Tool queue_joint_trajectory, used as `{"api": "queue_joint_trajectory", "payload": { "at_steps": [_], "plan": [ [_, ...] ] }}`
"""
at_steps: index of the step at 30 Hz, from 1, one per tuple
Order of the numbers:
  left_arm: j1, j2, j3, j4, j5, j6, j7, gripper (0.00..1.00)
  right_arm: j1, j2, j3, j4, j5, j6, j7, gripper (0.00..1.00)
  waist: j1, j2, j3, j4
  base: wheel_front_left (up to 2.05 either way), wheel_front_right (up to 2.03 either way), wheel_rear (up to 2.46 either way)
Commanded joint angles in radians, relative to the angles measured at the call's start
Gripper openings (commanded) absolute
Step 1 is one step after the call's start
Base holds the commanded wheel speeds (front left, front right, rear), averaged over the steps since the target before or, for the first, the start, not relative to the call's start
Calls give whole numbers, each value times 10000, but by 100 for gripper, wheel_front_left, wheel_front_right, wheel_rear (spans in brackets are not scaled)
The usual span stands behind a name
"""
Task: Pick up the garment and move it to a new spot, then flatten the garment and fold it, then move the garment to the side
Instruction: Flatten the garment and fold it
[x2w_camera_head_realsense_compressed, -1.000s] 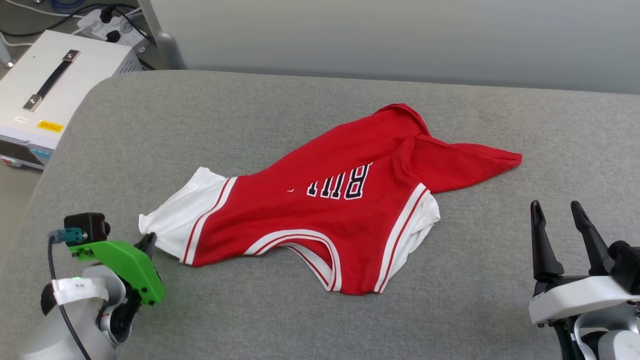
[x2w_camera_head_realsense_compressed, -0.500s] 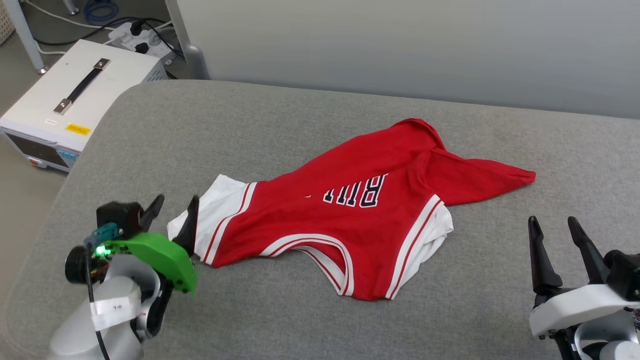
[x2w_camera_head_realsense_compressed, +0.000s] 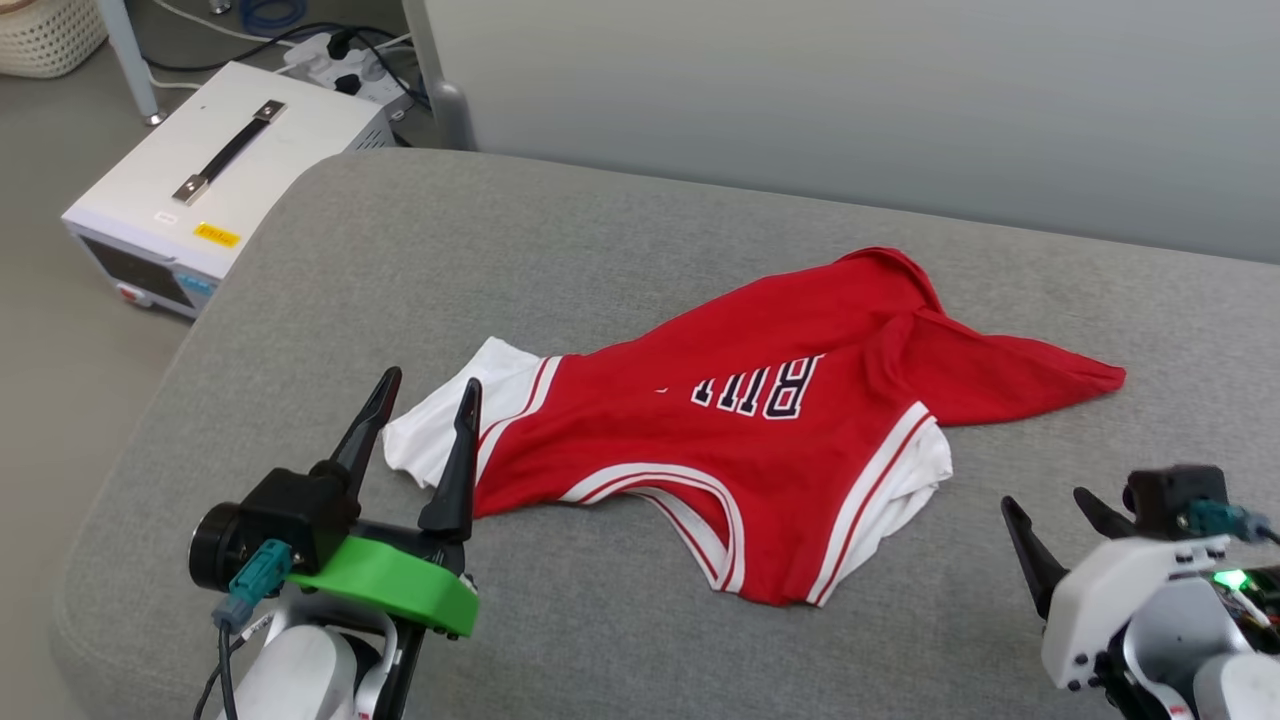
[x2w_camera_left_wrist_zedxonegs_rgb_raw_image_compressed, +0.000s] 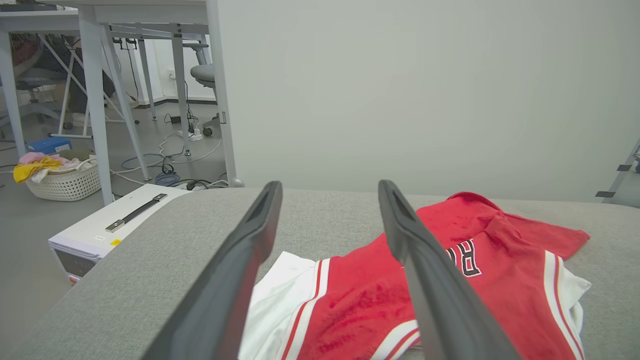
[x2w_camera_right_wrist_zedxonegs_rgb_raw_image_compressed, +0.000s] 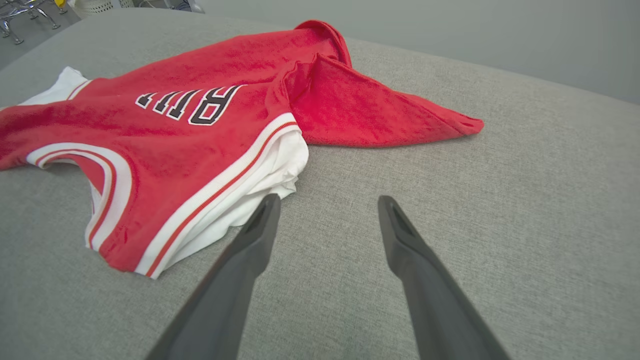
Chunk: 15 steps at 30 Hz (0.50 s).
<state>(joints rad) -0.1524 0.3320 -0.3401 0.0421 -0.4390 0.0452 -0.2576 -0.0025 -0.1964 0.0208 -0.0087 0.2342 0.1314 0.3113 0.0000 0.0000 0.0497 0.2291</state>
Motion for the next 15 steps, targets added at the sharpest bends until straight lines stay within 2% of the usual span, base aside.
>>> {"api": "queue_joint_trajectory", "payload": {
  "at_steps": [1, 7, 15],
  "plan": [
    [148, -147, 130, -13, 200, -156, -40, 100, -410, -56, 69, 180, 140, -7, 487, 100, 0, 0, 192, 222, 0, 0, 0],
    [118, -709, 514, 138, 646, -660, -40, 100, -1477, -65, 293, 1288, 347, -7, 2234, 100, 0, 0, 549, 650, 0, 0, 0],
    [22, -1251, 1060, 388, 1091, -1131, -41, 100, -2485, -113, 376, 2788, -115, -7, 2892, 100, 0, 0, 983, 1266, 0, 0, 0]
  ]
}}
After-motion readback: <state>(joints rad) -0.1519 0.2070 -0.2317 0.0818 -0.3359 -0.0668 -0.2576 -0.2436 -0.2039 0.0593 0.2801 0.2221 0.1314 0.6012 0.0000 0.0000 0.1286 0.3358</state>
